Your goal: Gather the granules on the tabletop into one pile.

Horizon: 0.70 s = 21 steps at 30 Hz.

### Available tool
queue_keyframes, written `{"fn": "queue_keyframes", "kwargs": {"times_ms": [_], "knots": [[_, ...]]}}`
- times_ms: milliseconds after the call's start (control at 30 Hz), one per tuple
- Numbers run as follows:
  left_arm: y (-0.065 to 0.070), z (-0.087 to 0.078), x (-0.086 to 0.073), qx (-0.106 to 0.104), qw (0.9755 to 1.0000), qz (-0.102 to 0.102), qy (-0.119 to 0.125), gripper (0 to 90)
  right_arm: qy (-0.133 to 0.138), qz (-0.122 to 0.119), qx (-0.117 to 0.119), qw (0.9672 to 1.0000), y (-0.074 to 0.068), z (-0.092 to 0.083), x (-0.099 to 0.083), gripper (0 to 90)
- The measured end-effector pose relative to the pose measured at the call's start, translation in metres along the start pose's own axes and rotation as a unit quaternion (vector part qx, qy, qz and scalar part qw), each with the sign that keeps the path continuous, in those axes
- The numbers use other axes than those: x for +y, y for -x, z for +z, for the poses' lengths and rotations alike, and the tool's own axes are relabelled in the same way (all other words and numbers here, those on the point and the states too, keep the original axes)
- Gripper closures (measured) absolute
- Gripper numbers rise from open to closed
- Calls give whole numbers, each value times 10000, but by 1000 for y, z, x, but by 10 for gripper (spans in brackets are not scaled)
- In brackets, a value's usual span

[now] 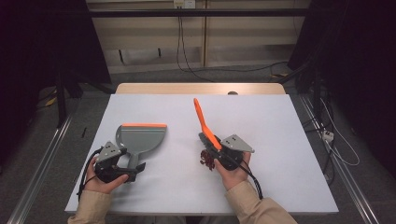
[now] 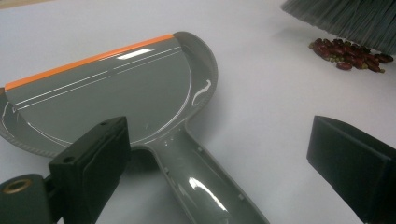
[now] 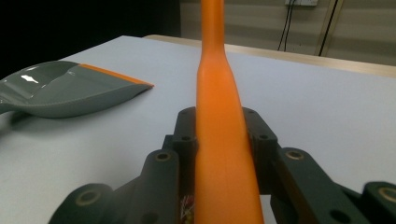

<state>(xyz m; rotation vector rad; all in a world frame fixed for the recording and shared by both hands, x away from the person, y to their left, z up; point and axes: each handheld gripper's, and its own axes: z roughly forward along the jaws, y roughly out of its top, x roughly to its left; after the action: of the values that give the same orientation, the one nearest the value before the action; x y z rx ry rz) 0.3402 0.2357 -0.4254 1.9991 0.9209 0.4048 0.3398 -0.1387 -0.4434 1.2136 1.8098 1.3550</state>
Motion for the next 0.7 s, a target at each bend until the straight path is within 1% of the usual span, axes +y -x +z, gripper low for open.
{"fn": "queue_keyframes", "kwargs": {"times_ms": [67,100,200,300,400,467,567,600,633,667,700], "knots": [[0,0,0,23,10000,2,-17,62,26,29,67,10000,1,0,2,711],[1,0,0,23,10000,-9,-10,62,11,43,87,10000,2,-1,3,711],[1,1,-1,66,9999,-10,-89,64,-54,25,112,9999,7,-7,4,711],[1,1,-2,156,9997,-5,-178,67,-162,32,134,9998,15,-14,4,711],[-1,3,-4,291,9991,7,-323,73,-248,110,95,9996,24,-19,2,711],[-3,4,-6,405,9983,-56,-424,92,-303,142,76,9994,29,-21,2,711],[-7,4,-9,557,9965,-101,-609,119,-298,160,42,9994,35,-23,2,711],[-9,3,-10,589,9960,-209,-643,125,-294,189,33,9994,37,-24,2,711],[-11,2,-10,631,9954,-228,-691,130,-310,200,34,9993,39,-24,2,711],[-13,1,-11,672,9950,-292,-681,137,-316,206,7,9993,41,-24,2,711],[-15,-1,-12,666,9947,-305,-722,166,-313,240,4,9992,43,-25,2,710]]}}
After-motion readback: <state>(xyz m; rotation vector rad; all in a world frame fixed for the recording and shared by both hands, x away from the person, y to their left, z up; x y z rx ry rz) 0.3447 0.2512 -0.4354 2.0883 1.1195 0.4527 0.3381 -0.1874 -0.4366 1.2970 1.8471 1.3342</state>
